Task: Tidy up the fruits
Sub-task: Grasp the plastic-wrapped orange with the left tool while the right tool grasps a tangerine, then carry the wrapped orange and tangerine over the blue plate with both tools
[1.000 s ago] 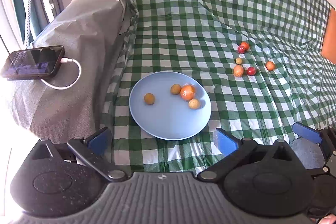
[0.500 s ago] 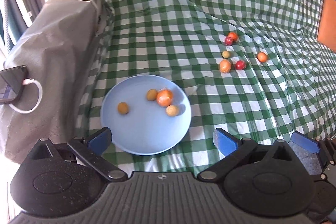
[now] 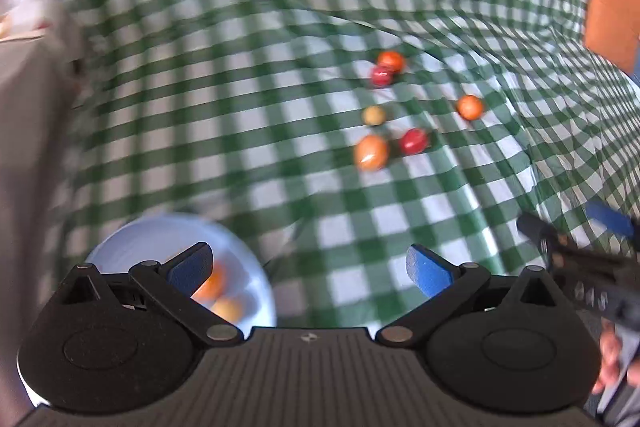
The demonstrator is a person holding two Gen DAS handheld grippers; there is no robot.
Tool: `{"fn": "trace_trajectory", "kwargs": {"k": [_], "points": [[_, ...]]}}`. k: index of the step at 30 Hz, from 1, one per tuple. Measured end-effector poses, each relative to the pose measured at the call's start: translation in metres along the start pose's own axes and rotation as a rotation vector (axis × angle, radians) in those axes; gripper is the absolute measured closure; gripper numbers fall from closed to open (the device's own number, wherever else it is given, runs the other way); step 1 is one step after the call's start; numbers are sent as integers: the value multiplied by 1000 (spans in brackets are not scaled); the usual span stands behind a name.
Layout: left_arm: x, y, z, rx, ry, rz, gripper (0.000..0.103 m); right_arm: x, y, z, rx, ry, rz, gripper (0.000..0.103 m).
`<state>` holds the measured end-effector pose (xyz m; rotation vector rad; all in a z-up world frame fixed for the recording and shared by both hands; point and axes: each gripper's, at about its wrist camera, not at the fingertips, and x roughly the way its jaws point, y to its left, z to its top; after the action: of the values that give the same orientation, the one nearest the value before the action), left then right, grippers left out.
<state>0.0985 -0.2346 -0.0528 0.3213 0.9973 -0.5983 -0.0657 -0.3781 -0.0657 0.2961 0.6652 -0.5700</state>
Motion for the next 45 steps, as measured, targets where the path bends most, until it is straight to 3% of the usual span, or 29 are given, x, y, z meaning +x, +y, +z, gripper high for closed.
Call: {"fn": "trace_trajectory", "kwargs": {"k": [5,9,14,16,17,25,26,27,28,29,30,37,45], "points": [[67,-24,40,45,8,-26,0,75,-33,29,0,-20,-62,3],[119,-34,64,48,47,-20,0,146,-51,50,5,29,-63,3],[173,-43,81,107,105,3,0,222,-61,66,-42,44,-99,3],[191,-44,81,130,142,36,0,253,-68,63,-42,109,-110,1],[191,-41,79,114,124,16,0,255,-75,60,10,54,-86,1],[190,-35,78,91,119,5,3,257,-70,55,-10,7,-94,1],[187,-38,80,100,115,-6,9,257,-70,57,-10,12,-96,1],[181,-40,80,110,103,-34,30,255,-70,59,-9,17,-88,13],[175,-43,81,127,86,-48,60,254,-69,61,-7,9,-76,24],[171,-46,82,148,89,-64,65,249,-69,63,-6,3,-60,53],[168,-48,83,158,93,-70,66,243,-69,64,-1,10,-43,65],[128,-45,72,152,78,-10,66,209,-63,67,16,31,-58,65],[22,-22,33,115,56,75,66,90,-34,48,-20,-17,4,65]]}}
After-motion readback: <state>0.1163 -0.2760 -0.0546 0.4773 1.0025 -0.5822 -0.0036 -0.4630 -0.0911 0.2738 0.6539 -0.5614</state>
